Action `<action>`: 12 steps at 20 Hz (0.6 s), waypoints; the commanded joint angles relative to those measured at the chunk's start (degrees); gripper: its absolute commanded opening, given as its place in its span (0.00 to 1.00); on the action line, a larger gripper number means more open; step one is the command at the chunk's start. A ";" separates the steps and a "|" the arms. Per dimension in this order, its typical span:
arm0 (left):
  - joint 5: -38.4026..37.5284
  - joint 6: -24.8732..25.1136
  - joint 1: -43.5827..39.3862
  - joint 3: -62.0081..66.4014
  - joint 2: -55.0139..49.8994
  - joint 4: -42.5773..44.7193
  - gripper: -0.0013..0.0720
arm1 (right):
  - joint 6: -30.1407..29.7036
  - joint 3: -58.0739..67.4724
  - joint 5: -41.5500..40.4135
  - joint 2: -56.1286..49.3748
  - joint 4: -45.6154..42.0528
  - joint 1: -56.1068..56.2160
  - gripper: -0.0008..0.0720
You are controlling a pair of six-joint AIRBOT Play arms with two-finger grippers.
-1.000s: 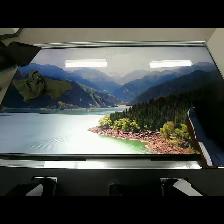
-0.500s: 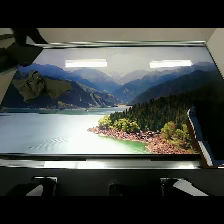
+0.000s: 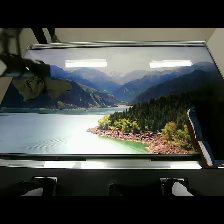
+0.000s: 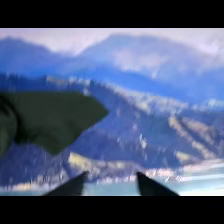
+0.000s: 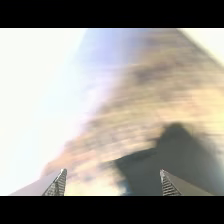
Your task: Fold the shirts.
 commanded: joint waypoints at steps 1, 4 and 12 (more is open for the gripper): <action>-20.26 -5.55 -0.94 -6.21 -7.45 1.16 1.00 | 3.04 -2.49 12.76 -3.50 2.47 18.78 0.94; -10.95 -3.91 -2.14 -22.51 -4.28 -10.49 1.00 | 3.02 -7.78 19.15 -7.85 2.45 25.97 0.93; -3.21 -6.01 -3.89 -28.94 -1.31 -9.81 1.00 | 3.04 -9.68 18.45 -8.24 2.23 28.37 0.94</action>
